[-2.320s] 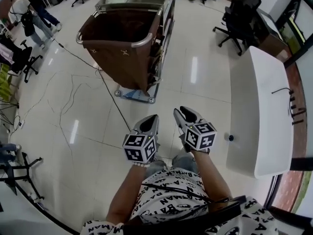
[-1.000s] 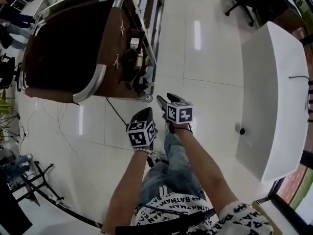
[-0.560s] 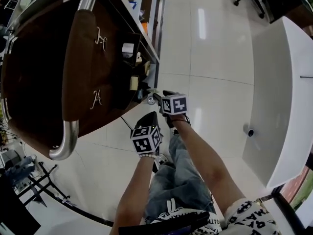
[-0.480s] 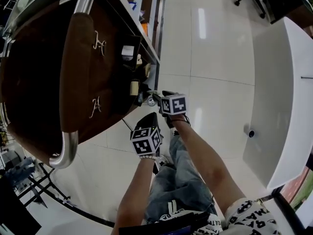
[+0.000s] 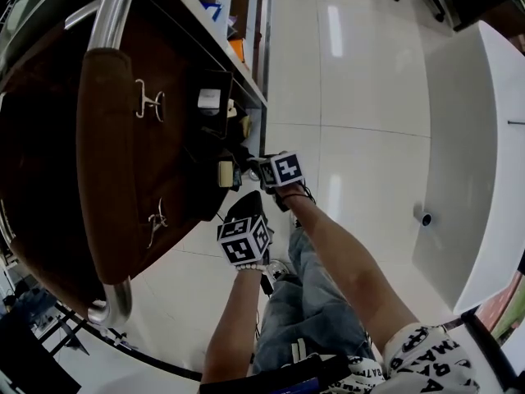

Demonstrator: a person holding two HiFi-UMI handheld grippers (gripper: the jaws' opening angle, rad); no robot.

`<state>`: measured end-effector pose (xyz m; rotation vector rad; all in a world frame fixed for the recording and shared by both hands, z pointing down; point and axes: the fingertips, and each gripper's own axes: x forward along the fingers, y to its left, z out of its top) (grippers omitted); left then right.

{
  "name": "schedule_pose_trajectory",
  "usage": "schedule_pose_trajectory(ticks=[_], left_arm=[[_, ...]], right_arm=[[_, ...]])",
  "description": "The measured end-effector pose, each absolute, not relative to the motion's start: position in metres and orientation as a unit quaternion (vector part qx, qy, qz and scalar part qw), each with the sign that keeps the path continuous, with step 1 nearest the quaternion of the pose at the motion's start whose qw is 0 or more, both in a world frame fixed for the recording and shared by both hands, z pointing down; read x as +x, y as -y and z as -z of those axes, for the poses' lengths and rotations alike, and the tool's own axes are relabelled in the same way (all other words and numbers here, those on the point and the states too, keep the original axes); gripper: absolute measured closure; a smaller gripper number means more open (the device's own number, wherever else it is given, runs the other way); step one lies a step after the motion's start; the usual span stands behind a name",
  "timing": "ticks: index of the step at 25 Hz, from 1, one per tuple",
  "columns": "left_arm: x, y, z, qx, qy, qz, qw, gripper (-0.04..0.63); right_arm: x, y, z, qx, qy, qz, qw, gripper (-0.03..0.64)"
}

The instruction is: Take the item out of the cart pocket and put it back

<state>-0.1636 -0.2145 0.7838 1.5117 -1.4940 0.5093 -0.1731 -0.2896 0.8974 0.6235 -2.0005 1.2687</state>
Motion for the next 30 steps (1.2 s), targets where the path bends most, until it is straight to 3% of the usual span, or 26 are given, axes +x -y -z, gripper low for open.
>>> schedule_pose_trajectory(ticks=[1,12,20,30], left_arm=[[-0.164,0.213,-0.784,0.613,0.607,-0.207,0.461,0.594],[-0.157,0.208,-0.777,0.614,0.605,-0.208,0.462,0.594],[-0.147,0.202,-0.746,0.632,0.600,-0.205,0.445,0.594],[-0.143,0.138,-0.671,0.662,0.599,-0.195,0.406,0.594]], right_arm=[[-0.171,0.287,-0.901,0.238,0.760,-0.489,0.355,0.492],[-0.151,0.284,-0.875,0.239,0.759,-0.477,0.374,0.492],[-0.110,0.292,-0.810,0.285,0.763,-0.489,0.312,0.492],[-0.033,0.223,-0.720,0.362,0.742,-0.503,0.256,0.492]])
